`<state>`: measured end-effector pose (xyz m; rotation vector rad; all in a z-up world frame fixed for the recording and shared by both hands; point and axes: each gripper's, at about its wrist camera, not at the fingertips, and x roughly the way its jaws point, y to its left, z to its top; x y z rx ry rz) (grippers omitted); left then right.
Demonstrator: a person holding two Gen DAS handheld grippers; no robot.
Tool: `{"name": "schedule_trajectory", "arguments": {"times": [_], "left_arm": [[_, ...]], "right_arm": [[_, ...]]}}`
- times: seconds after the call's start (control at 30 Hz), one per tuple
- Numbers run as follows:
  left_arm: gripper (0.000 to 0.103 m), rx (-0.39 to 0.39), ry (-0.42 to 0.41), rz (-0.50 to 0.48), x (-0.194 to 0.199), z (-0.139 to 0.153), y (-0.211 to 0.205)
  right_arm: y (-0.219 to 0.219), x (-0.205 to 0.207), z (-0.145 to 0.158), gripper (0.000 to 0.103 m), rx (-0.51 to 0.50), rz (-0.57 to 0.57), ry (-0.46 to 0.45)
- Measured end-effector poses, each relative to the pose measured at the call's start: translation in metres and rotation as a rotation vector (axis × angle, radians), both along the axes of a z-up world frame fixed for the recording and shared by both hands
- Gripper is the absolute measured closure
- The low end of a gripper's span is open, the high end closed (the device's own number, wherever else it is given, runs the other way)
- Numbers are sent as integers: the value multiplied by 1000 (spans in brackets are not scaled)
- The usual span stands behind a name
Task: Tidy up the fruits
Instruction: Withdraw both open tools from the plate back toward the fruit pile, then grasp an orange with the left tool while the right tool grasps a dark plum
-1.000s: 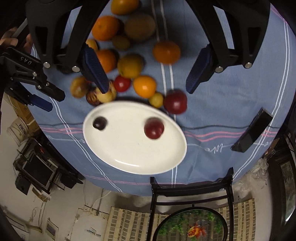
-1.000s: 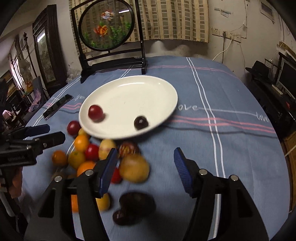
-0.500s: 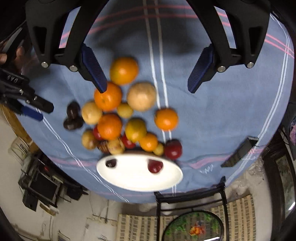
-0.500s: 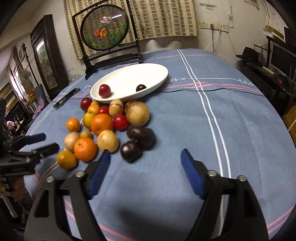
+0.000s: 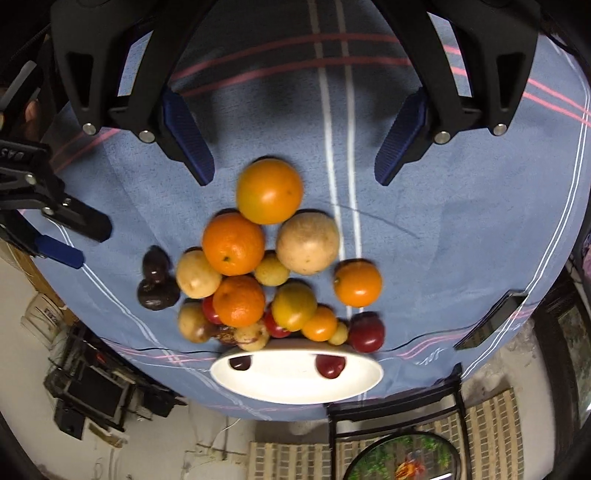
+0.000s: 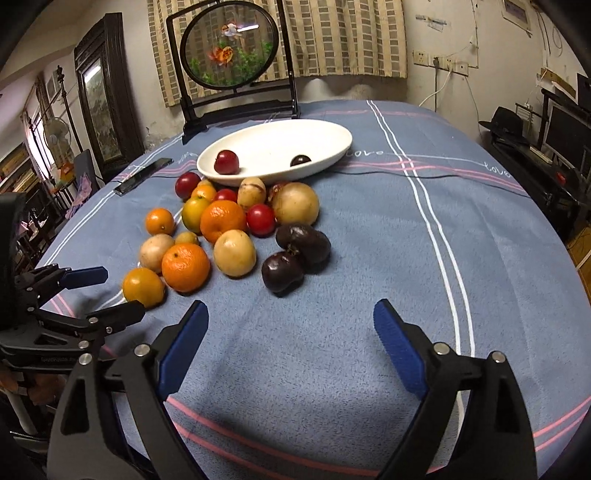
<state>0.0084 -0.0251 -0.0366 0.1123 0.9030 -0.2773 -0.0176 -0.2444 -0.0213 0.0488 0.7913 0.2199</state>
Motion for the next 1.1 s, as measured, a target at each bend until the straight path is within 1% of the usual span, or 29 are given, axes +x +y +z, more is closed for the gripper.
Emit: {"name": "schedule_trajectory", "arguments": {"times": [0.07,0.17,0.2,0.27,0.37,0.4,0.63,0.73,0.83,0.97,1.0,1.03,1.1], "left_arm": [[18,3,8,-7,2,-3,-3],[27,-10,48,-4,8,-9,-6],[33,-4,54,-3,10,-12,-7],[36,9,43,-5,10,-14,-10],[54,2,27,-24,10,-14,-14],[62,-4,26,-28,10,-13,-15],[63,-12,10,-38,10,-7,-12],[63,-20,-5,-31,9,-2,-6],[63,-32,-13,-31,8,0,-2],[63,-42,-14,-34,9,0,2],[63,-47,-11,-33,10,-1,3],[63,-51,-8,-32,10,-2,4],[63,-60,0,-28,11,-3,6]], "right_arm": [[-1,1,-1,12,4,-8,4],[-2,0,-2,12,13,-5,3],[-2,0,-2,12,13,-3,2],[-3,-1,-3,12,12,-1,0],[-4,-1,-4,12,10,-4,2],[-5,-1,-4,12,9,-7,4],[-1,3,-7,12,-9,-8,21],[8,7,-10,12,-54,-1,41],[12,16,-14,12,-89,-21,85],[17,28,-18,24,-123,-25,125],[18,32,-19,29,-132,-24,133],[21,36,-19,33,-141,-20,138],[23,44,-19,42,-129,-18,148]]}}
